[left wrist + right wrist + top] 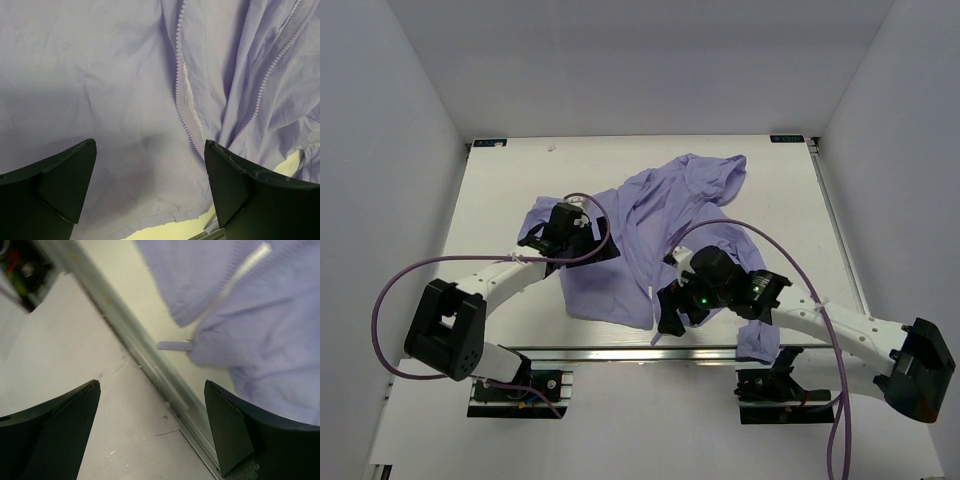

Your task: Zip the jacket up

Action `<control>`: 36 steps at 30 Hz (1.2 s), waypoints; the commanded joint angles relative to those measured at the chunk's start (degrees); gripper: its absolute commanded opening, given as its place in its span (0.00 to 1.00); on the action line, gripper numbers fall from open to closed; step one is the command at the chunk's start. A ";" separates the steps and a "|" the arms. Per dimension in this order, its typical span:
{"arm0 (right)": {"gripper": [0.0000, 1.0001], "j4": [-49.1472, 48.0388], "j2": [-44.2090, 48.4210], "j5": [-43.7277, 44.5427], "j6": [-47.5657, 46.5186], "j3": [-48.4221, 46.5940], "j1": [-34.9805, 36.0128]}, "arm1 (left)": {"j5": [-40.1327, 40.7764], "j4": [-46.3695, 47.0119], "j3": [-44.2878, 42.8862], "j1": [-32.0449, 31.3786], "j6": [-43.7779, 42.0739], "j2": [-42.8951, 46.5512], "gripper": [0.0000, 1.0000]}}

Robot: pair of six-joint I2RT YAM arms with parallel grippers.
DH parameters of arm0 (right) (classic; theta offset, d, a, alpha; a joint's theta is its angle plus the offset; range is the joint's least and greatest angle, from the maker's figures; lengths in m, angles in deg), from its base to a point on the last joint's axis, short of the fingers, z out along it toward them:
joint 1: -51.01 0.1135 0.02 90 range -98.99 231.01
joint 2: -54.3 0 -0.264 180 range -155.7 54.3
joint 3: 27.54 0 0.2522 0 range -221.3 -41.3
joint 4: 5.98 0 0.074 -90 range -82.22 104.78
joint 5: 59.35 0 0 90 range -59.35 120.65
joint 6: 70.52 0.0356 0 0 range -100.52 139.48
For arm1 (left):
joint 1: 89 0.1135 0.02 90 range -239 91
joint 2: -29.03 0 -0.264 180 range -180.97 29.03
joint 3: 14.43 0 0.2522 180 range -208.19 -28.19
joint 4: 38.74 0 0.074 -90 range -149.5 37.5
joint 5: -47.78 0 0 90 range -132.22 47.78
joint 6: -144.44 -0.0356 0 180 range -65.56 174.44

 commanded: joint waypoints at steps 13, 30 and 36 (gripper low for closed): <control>0.89 -7.24 -4.63 12.96 7.23 10.50 -21.66 | -7.45 5.50 2.67 -6.21 2.19 -0.68 0.98; 0.83 -17.26 -21.58 17.00 5.99 1.46 -42.23 | -4.03 6.38 -4.00 -5.51 -1.06 -18.88 0.98; 0.86 -15.16 -21.43 14.03 2.30 -3.21 -42.94 | -2.62 3.22 -11.65 -3.66 -3.87 -22.32 0.98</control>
